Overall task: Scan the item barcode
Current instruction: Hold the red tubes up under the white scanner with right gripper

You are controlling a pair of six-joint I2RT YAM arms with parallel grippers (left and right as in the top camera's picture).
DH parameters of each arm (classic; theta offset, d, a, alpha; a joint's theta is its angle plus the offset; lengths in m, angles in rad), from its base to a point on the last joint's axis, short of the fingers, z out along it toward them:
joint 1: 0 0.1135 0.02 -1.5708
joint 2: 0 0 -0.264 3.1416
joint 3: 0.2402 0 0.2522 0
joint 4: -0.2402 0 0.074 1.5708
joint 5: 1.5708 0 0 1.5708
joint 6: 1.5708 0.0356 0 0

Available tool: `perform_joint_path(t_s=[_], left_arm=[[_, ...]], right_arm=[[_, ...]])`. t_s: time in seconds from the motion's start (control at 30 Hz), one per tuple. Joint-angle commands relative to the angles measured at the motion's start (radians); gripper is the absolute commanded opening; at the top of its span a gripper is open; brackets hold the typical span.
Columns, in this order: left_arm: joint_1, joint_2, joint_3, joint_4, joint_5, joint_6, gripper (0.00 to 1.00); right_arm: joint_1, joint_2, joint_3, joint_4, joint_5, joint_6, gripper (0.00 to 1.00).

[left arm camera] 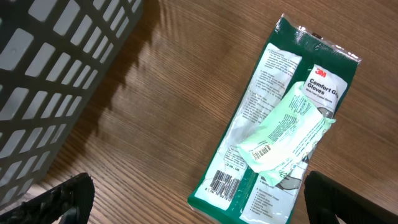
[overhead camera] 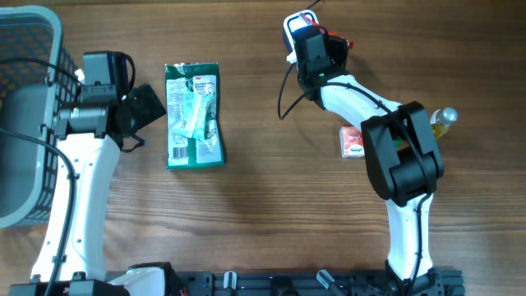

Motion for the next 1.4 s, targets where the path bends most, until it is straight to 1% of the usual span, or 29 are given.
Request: perform_joint_path(t_s=[0.0,0.33,0.4,0.57,0.73,0.9,1.1,1.2,1.37], left_arm=[[-0.005,0.002,0.0,0.002,0.002,0.008,1.0],[-0.005,0.002,0.0,0.002,0.002,0.008,1.0],[-0.005,0.002,0.0,0.002,0.002,0.008,1.0],[-0.005,0.002,0.0,0.002,0.002,0.008,1.0],[-0.005,0.002,0.0,0.002,0.002,0.008,1.0],[-0.005,0.002,0.0,0.002,0.002,0.008,1.0],[-0.005,0.002,0.0,0.002,0.002,0.008,1.0],[-0.005,0.002,0.0,0.002,0.002,0.008,1.0],[-0.005,0.002,0.0,0.002,0.002,0.008,1.0]], right_arm=[[0.009,0.013,0.012,0.001,0.022,-0.046,0.04],[0.057,0.013,0.012,-0.042,0.018,-0.061,0.04],[0.063,0.013,0.012,-0.083,0.018,-0.107,0.04],[0.062,0.013,0.012,-0.157,0.018,-0.115,0.04],[0.063,0.012,0.012,-0.159,0.019,-0.115,0.04],[0.059,0.007,0.012,-0.11,0.061,-0.093,0.04],[0.042,0.007,0.012,0.04,0.139,-0.105,0.04],[0.029,0.007,0.012,0.047,0.168,-0.138,0.04],[-0.008,0.007,0.012,0.043,0.185,-0.116,0.04]])
